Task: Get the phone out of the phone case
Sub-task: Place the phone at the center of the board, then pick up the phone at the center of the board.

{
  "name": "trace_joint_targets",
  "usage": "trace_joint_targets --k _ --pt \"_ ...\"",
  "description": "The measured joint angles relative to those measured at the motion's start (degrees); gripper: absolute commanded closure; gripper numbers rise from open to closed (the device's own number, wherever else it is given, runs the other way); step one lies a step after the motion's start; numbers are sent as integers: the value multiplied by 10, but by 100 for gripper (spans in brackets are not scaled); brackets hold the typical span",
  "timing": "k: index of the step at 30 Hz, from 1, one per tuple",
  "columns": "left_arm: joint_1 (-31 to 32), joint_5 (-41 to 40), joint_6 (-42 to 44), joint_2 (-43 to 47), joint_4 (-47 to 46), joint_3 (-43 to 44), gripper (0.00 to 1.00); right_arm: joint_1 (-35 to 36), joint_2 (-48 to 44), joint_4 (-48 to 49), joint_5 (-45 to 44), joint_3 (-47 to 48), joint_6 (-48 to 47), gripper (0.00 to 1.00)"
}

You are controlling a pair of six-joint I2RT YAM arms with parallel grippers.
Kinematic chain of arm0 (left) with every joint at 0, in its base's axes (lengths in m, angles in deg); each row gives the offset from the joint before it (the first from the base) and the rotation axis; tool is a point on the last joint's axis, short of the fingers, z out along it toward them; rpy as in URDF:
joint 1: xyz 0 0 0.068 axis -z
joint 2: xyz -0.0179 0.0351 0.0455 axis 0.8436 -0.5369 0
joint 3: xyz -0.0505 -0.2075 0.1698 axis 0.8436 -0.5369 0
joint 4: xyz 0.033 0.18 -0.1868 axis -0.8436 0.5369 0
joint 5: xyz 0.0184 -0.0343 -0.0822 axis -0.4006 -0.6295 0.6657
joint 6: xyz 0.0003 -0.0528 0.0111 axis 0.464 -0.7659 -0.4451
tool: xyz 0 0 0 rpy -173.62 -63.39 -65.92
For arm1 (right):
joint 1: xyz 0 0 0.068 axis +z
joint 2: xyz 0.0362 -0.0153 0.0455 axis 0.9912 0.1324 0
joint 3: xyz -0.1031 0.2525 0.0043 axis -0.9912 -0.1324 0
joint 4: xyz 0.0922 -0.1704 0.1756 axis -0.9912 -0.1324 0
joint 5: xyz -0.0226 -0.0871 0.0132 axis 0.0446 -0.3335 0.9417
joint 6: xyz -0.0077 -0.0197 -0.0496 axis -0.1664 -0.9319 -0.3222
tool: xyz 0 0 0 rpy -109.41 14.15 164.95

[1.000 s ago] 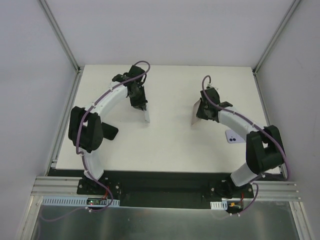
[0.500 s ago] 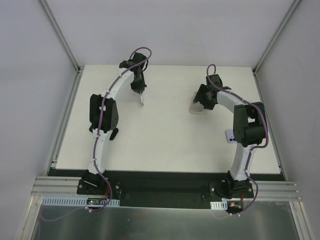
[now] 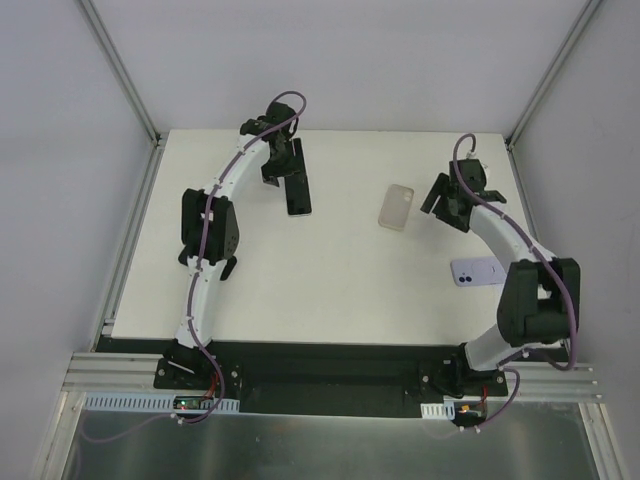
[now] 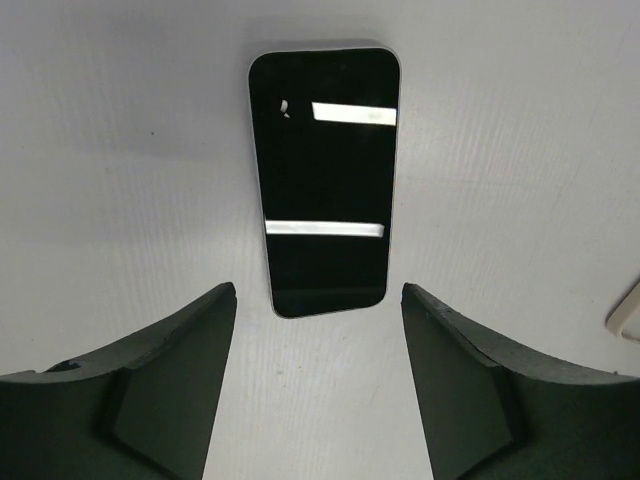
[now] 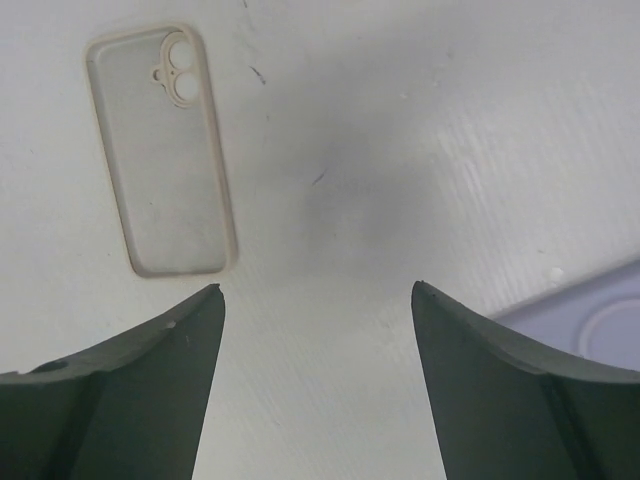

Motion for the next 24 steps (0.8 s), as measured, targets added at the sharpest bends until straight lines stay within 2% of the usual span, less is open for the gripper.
trace_joint_targets --k 3,6,8,13,14,18,21,24 --pt "0 3 0 13 -8 -22 31 -8 -77 -9 -23 -43 -14 23" --pt "0 0 0 70 -17 -104 21 -8 -136 -19 -30 -87 -24 23" --pt "0 -6 -2 123 -21 -171 14 -8 -172 -29 -31 -118 -29 23" --pt "0 -22 -2 305 -43 -377 10 -8 -244 -60 -37 -183 -31 21" --pt "0 -27 -3 339 -43 -409 10 -8 -258 -69 -43 -194 -29 18" --pt "0 -43 -3 449 -52 -529 9 -19 -311 -108 -82 -232 0 17" --pt "0 -47 -4 501 -52 -600 9 -93 -345 -130 -82 -266 25 17" --pt "0 -45 -7 526 -49 -638 9 -171 -332 -147 -80 -271 46 15"
